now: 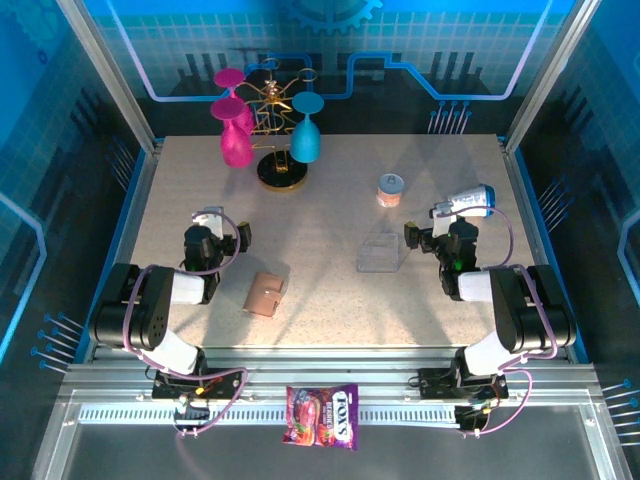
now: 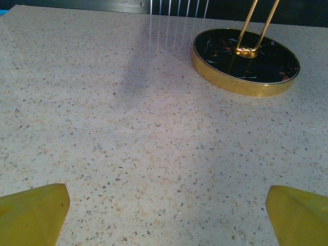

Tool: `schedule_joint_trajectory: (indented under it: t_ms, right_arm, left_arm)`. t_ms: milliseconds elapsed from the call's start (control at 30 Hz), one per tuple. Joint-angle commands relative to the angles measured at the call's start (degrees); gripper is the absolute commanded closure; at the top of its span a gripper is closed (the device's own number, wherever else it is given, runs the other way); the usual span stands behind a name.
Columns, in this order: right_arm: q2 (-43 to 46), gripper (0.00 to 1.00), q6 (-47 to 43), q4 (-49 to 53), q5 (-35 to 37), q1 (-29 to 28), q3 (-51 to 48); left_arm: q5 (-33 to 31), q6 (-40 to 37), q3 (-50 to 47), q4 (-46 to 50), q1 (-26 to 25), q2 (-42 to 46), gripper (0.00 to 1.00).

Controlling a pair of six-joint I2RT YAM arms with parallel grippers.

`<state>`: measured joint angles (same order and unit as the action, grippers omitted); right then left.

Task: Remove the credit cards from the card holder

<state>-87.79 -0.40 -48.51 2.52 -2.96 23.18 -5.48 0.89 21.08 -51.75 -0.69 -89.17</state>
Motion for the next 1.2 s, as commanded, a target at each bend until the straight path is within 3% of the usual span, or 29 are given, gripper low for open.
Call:
schedule_joint_trajectory:
  t_ms: [0, 400, 800, 1167]
  right_arm:
    - [-0.59, 0.00, -0.23, -2.11, 0.02, -0.42, -0.16]
    - [-0.28, 0.00, -1.90, -3.91, 2.05, -2.05, -1.15]
    - [0.89, 0.00, -2.32, -3.24, 1.74, -2.46, -1.35]
    - [5.67, 0.00, -4.42, 10.03, 0.79, -3.62, 3.74]
  left_arm:
    - [1.34, -1.26, 1.01, -0.81, 0.08, 0.23, 0.01]
    - [0.95, -1.74, 0.85, -1.00, -0.18, 0.69, 0.01]
    - [-0.19, -2.82, 1.53, 5.34, -1.51, 6.76, 0.01]
    - [-1.97, -2.78, 5.42, 16.77, -2.29, 12.54, 0.01]
